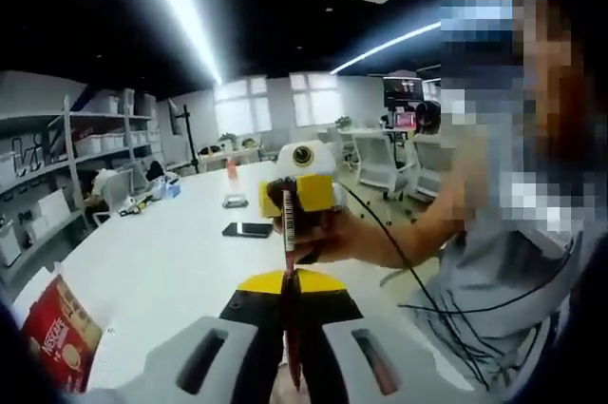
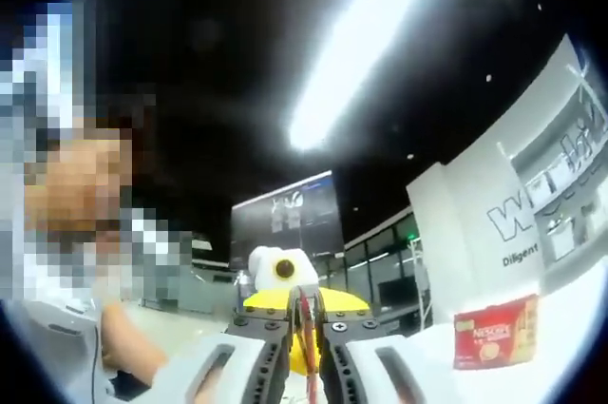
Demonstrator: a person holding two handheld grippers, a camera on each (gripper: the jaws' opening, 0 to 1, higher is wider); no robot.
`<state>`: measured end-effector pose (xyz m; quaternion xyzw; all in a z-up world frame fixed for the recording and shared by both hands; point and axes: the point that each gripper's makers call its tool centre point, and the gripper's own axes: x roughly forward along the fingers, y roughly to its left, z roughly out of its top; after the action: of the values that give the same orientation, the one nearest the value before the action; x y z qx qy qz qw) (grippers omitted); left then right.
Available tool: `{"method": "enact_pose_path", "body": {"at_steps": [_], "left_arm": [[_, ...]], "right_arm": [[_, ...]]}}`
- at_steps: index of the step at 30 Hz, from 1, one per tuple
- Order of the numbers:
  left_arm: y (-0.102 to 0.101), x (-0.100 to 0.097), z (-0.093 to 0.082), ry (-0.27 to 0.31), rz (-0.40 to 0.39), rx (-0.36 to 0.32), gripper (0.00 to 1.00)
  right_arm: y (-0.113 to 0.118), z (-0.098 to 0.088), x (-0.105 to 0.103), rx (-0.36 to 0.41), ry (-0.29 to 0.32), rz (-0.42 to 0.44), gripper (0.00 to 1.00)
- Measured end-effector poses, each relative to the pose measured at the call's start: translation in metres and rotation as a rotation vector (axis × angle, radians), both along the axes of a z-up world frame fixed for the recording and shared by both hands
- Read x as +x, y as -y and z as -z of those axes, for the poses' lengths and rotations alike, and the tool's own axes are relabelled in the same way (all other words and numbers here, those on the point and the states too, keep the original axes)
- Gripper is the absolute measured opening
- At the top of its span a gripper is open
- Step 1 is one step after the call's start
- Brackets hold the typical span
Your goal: Tear open the coffee pouch, take out the coffee, and pour the coffee from the pouch into the cup
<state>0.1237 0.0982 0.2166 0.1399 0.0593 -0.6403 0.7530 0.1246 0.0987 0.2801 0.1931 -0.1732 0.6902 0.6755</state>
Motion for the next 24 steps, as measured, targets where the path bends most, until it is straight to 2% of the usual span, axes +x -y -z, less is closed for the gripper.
{"method": "enact_pose_path", "body": {"at_steps": [5,12,16,17,18,19,24], "left_arm": [[0.001,0.0,0.0,0.001,0.001,0.001,0.05],[0.002,0.003,-0.002,0.015,-0.015,-0.012,0.11],[0.001,0.004,-0.013,0.032,-0.022,-0.064,0.12],[0.002,0.005,-0.02,0.058,-0.025,-0.098,0.11],[0.003,0.003,-0.026,0.059,-0.02,-0.13,0.11],[0.003,0.002,-0.032,0.036,-0.022,-0.163,0.11],[0.004,0.004,-0.027,0.049,-0.03,-0.141,0.07]], "right_arm": [[-0.004,0.001,-0.002,-0.02,0.009,-0.001,0.04],[-0.001,0.001,0.003,-0.049,0.036,0.069,0.02],[0.001,0.002,0.008,-0.047,0.031,0.09,0.02],[0.0,0.003,0.008,-0.052,0.031,0.09,0.02],[-0.001,0.004,0.008,-0.057,0.032,0.091,0.02],[-0.003,0.006,0.008,-0.061,0.034,0.093,0.02],[-0.009,0.008,0.005,-0.07,0.04,0.091,0.01]]}}
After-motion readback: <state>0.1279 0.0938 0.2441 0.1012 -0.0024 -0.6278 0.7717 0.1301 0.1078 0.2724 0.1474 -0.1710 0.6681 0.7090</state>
